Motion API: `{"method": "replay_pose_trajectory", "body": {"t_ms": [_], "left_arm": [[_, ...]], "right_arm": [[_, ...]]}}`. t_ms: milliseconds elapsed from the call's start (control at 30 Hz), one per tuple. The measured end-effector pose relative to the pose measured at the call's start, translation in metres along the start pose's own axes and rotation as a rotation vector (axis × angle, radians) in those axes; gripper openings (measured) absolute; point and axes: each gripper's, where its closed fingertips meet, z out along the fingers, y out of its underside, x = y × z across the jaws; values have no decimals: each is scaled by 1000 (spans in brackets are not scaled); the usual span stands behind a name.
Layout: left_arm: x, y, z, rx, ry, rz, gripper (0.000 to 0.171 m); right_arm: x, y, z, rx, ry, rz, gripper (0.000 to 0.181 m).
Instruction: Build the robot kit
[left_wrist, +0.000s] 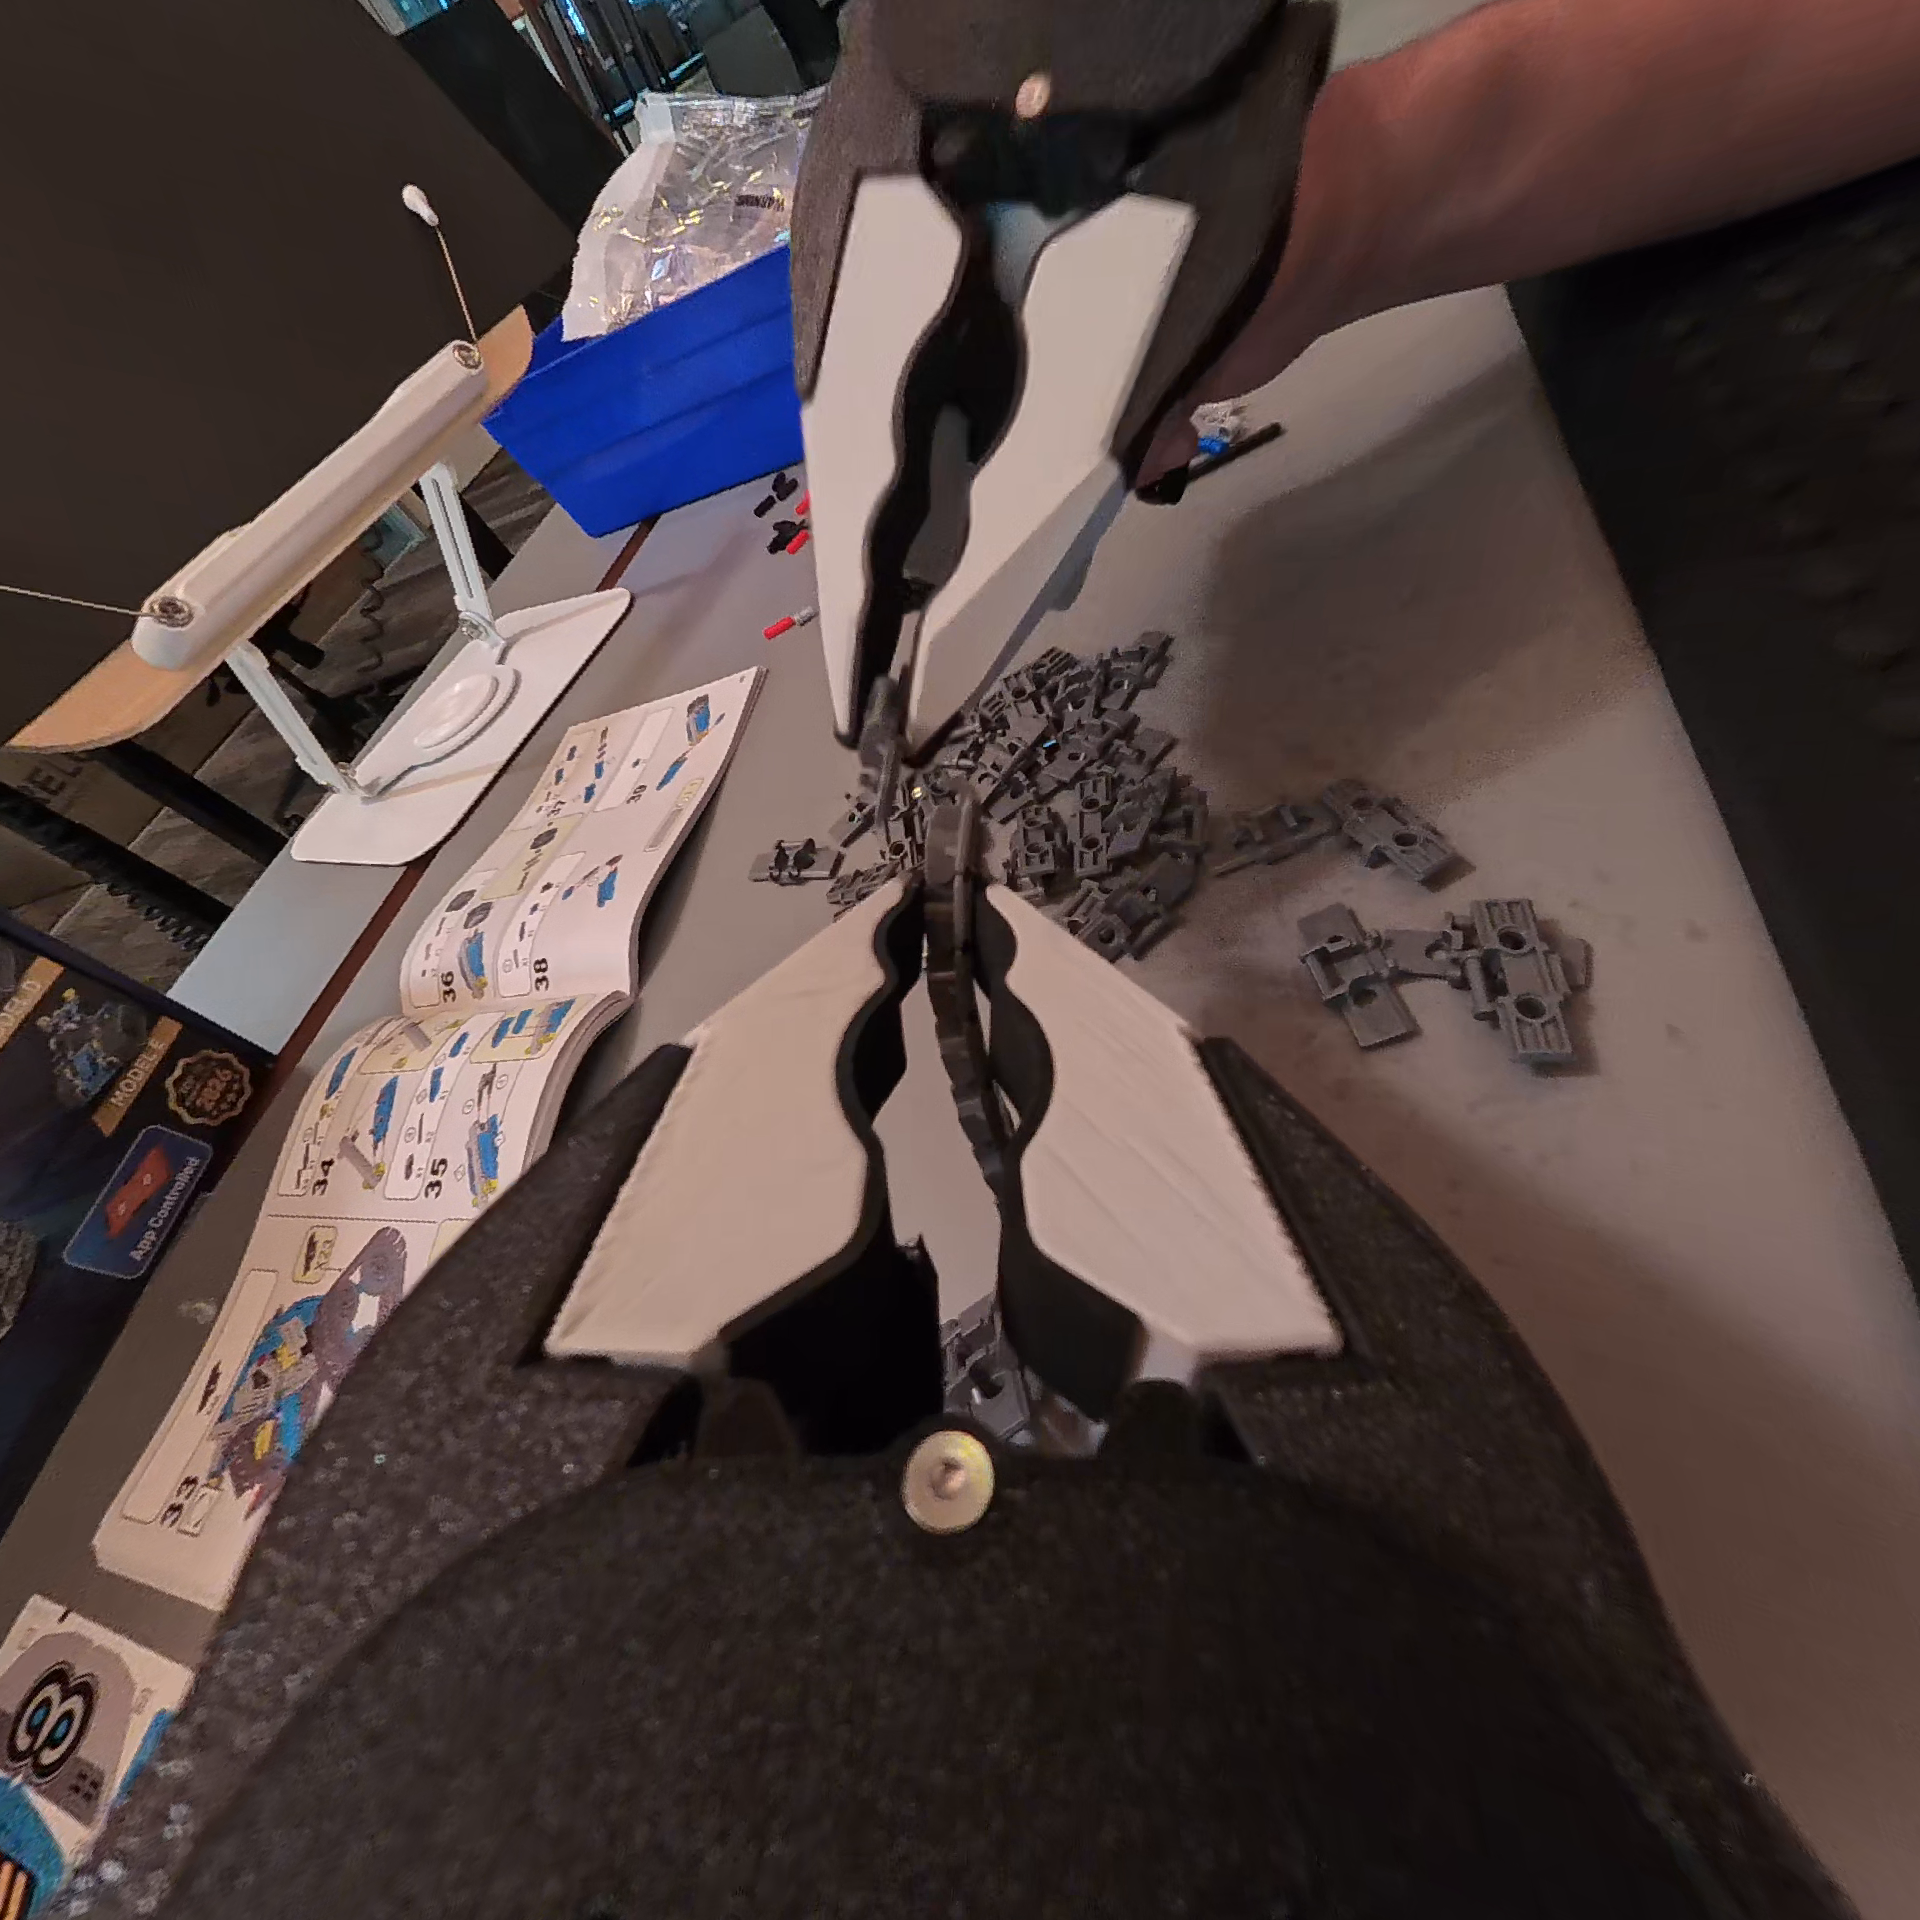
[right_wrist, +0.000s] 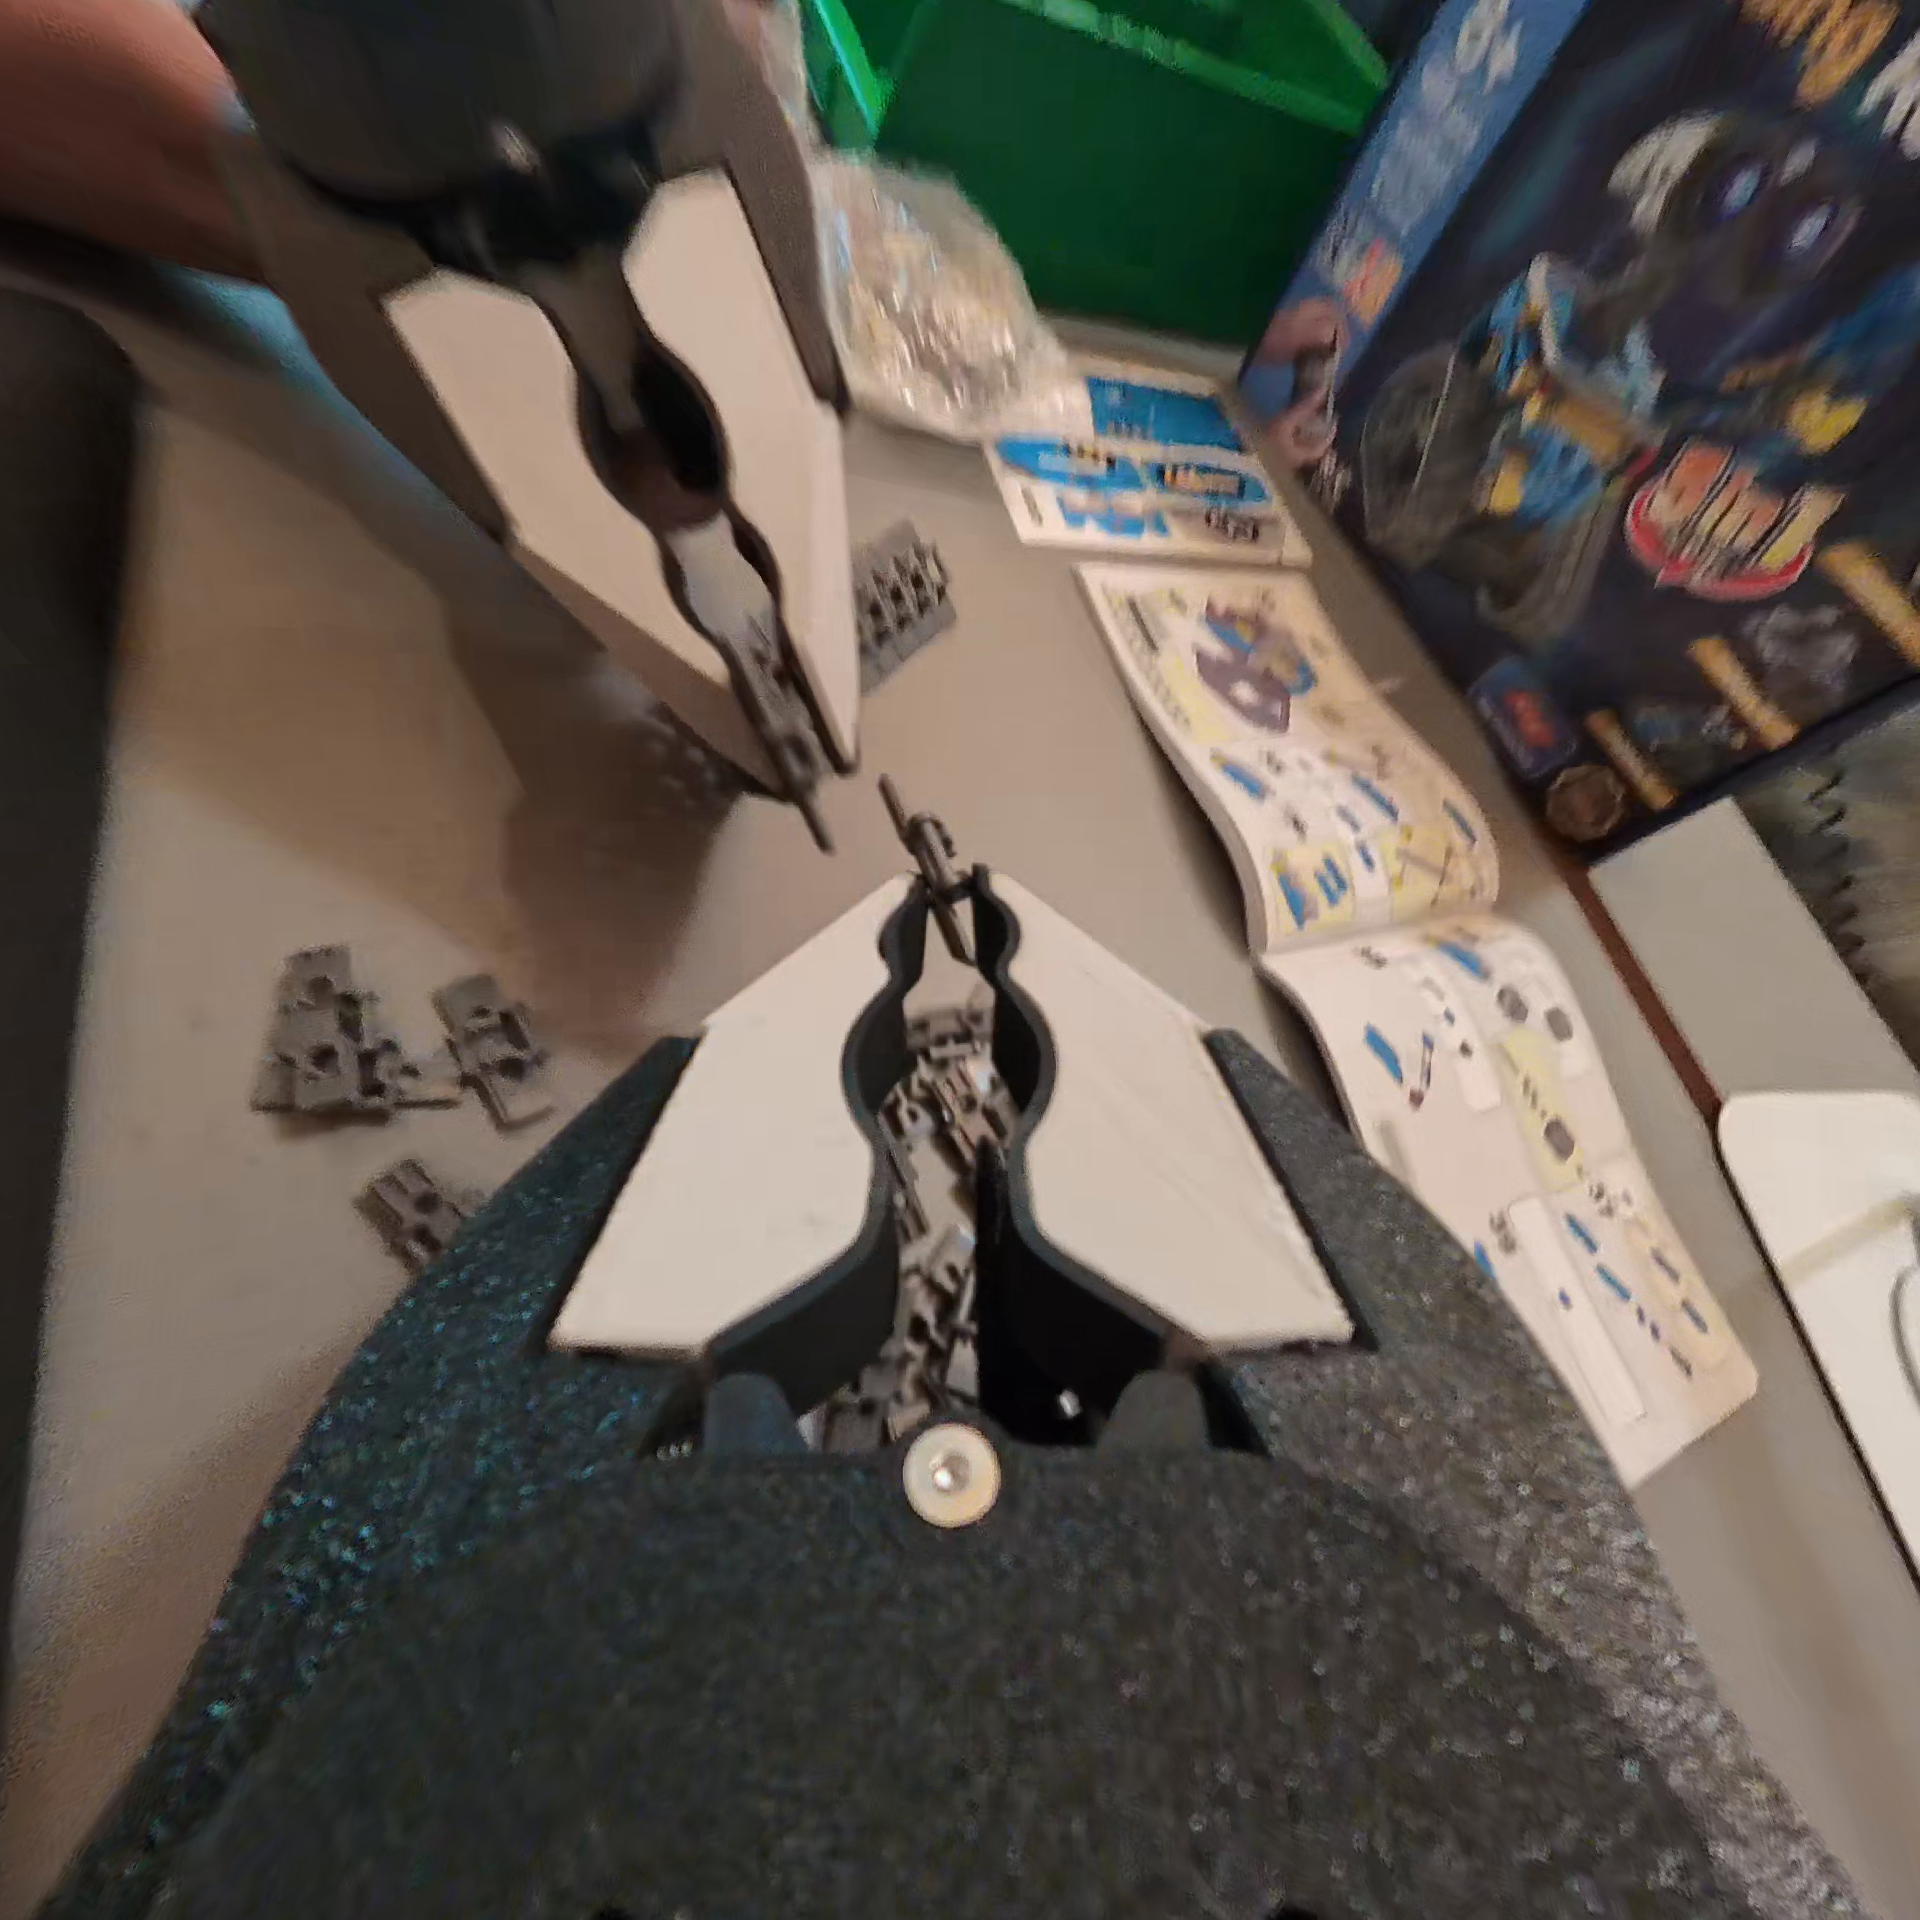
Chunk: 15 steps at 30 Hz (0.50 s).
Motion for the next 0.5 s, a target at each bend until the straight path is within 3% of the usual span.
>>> {"method": "replay_pose_trajectory", "body": {"t_ms": [100, 200, 500], "left_arm": [[-1, 0, 0, 11, 3, -24, 7], [-1, -2, 0, 27, 9, -44, 7], [0, -9, -4, 63, 23, -47, 7]], "right_arm": [[-6, -21, -3, 92, -12, 26, 8], [-28, -35, 1, 176, -170, 126, 8], [-25, -27, 4, 138, -157, 84, 12]]}}
